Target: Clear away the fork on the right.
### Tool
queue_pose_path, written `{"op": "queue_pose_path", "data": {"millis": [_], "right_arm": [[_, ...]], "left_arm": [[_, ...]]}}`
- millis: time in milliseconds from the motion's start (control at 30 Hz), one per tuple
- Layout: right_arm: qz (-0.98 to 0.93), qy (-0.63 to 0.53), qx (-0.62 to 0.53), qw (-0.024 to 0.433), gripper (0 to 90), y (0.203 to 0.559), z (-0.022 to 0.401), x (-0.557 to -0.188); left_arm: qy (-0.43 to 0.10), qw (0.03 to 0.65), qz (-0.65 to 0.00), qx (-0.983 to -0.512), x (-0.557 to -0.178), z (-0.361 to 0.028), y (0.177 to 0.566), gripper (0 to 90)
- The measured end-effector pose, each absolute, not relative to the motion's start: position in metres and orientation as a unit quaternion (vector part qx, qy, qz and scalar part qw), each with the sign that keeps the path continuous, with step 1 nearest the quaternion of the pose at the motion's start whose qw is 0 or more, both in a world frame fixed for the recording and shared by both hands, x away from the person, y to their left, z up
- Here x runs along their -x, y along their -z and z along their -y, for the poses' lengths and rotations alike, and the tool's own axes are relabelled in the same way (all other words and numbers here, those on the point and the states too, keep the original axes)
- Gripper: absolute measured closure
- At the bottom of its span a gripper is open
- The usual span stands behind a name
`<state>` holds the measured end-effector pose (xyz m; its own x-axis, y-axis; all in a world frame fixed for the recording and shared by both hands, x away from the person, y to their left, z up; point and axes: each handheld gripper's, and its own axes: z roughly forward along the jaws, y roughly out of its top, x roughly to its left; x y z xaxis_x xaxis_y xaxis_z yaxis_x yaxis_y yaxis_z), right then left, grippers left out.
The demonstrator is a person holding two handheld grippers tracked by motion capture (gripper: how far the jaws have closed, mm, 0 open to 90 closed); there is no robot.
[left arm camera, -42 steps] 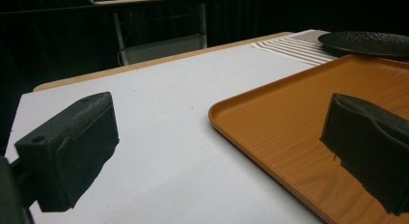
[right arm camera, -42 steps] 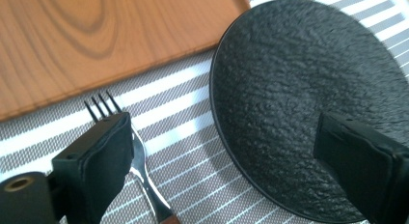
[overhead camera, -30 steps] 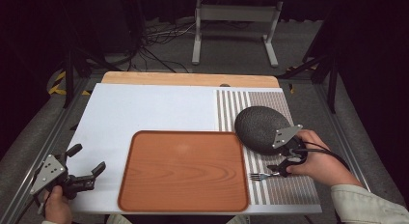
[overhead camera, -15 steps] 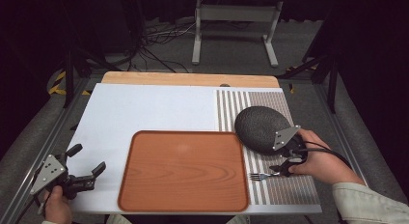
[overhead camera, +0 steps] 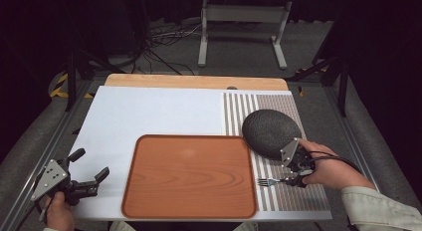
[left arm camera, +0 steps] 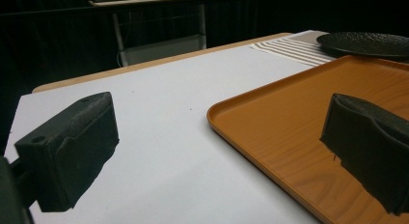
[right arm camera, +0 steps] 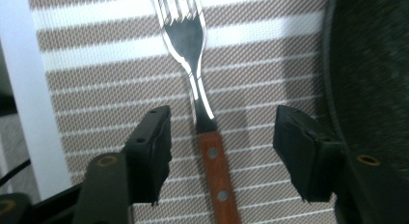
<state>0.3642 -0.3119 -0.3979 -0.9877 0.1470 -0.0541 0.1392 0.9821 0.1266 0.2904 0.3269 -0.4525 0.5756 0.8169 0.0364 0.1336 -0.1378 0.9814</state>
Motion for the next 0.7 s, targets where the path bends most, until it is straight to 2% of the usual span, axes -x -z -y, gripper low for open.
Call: {"op": "queue_pose_path", "data": {"millis": [133, 700], "right_arm": [[-0.997, -0.042, -0.067, 0.02, 45.7, 0.4, 0.313, -0.364], [-0.999, 0.026, -0.019, 0.007, 71.6, 0.411, 0.307, -0.365]], "left_arm": [[-0.305, 0.558, -0.345, -0.69, -0.29, -0.327, 0.452, 0.4], [-0.303, 0.561, -0.344, -0.689, -0.29, -0.327, 0.453, 0.4]]}}
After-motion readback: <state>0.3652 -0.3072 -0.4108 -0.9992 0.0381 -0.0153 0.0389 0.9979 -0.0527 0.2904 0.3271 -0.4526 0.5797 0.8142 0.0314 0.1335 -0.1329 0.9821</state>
